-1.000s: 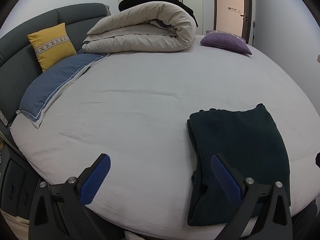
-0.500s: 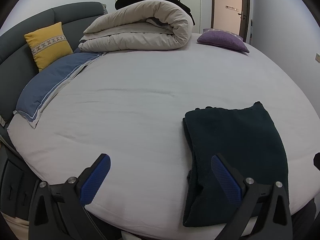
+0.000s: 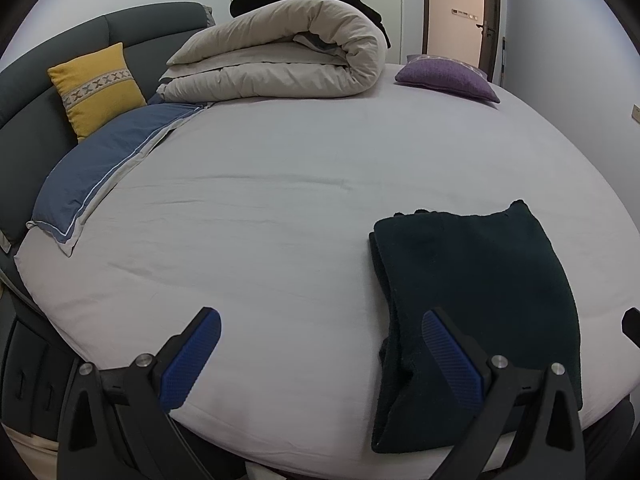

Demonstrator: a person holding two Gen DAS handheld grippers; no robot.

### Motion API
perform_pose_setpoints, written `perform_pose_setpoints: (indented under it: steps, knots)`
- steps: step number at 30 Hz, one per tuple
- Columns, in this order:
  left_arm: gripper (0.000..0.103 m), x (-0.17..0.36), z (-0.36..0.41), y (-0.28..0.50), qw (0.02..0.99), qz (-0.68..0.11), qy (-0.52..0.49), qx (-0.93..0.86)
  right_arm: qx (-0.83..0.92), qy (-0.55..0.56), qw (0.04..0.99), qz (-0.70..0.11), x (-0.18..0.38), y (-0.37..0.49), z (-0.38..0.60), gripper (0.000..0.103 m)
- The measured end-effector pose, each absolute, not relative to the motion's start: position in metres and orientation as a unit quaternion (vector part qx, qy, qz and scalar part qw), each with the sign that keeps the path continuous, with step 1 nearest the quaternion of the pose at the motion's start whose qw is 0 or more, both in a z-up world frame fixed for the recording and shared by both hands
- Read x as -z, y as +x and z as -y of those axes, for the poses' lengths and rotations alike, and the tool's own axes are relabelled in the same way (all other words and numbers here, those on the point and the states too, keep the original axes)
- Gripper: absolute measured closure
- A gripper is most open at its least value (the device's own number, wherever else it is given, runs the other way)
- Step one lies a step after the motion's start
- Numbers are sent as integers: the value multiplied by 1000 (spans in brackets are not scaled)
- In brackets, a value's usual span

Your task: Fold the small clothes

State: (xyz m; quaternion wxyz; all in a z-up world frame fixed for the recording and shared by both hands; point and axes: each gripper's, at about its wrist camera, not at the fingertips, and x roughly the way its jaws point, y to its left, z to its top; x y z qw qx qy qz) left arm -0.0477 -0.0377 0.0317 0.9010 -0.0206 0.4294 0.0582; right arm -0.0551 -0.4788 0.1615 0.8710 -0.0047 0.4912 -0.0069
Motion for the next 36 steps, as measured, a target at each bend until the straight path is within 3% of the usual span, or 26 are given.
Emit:
perform_pose_setpoints:
  steps: [36]
  knots:
    - [0,-18,33,-42,896,-440,-23,-57,9,-11,866,-499,-153,-56,463,0]
